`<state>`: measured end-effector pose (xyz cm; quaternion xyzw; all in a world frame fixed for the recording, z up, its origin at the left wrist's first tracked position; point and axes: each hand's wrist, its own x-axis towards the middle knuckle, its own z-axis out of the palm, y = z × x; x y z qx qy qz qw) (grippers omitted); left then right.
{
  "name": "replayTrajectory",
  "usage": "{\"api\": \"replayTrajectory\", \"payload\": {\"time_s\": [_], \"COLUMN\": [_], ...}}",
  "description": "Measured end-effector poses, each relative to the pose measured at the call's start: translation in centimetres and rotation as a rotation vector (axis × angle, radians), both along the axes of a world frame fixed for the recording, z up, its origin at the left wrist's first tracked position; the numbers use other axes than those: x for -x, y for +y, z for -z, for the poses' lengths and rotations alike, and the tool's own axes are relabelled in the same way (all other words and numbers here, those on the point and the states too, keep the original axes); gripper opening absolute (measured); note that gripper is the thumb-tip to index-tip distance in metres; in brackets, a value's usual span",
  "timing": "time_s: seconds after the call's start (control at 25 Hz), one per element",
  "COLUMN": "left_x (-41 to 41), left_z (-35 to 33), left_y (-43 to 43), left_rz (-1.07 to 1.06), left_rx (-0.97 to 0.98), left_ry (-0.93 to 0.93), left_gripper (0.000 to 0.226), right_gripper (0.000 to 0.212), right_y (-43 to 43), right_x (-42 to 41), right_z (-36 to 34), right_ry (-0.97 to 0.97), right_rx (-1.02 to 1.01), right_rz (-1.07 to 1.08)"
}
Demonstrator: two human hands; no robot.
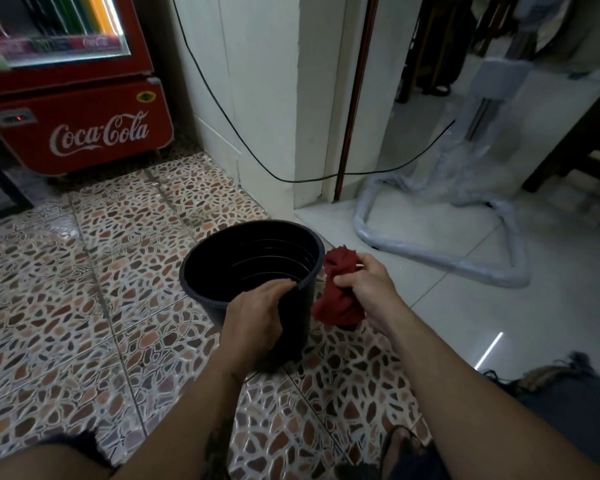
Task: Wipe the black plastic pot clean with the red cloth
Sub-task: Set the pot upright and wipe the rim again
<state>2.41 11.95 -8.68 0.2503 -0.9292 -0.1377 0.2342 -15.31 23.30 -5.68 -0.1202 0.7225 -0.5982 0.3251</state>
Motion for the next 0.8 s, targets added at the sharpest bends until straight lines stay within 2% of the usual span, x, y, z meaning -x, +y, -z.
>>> {"api": "replayTrajectory", "payload": {"time_s": [0.16,0.28,0.36,0.44,0.52,0.6,0.72,0.8], "left_x": [-0.5,-1.0,-1.4,-1.2,-0.6,0.0,0.5,0.4], "left_z": [1.2,1.5,1.4,0.7,-0.5,-1.6,-2.7,-3.0], "left_y": [1.4,1.6,2.2,2.6,2.8,2.9,3.5,3.6], "left_rz": [0.016,0.055,0.084,0.050,-0.012,-0.011,-0.021,-0.060], "left_rx": [-0.119,-0.239,-0.293,-0.369,-0.548,-0.718,-0.782,-0.789], "left_ry": [-0.032,-0.117,-0.159,-0.098,-0.008,0.041,0.103,0.148], "left_gripper": [0.051,0.047,0.046,0.038,0.033,0.032,0.032,0.030], "right_gripper": [0.042,0.054,0.062,0.053,0.044,0.047,0.058,0.055], "right_y": [1.1,1.6,1.7,1.9,2.0,2.2,2.3,2.5], "right_x": [-0.8,-1.8,-2.3,-2.7,-2.9,-3.2,-3.4,-3.2], "right_z": [-0.5,-0.2,0.0,-0.2,-0.5,-0.9,-1.8,-1.9], "right_ry": [-0.021,-0.049,-0.002,0.088,0.168,0.215,0.217,0.192], "right_rx": [-0.084,-0.044,-0.032,-0.074,-0.135,-0.134,-0.084,-0.096], "right_rz": [-0.060,-0.098,-0.145,-0.170,-0.190,-0.226,-0.300,-0.317]}}
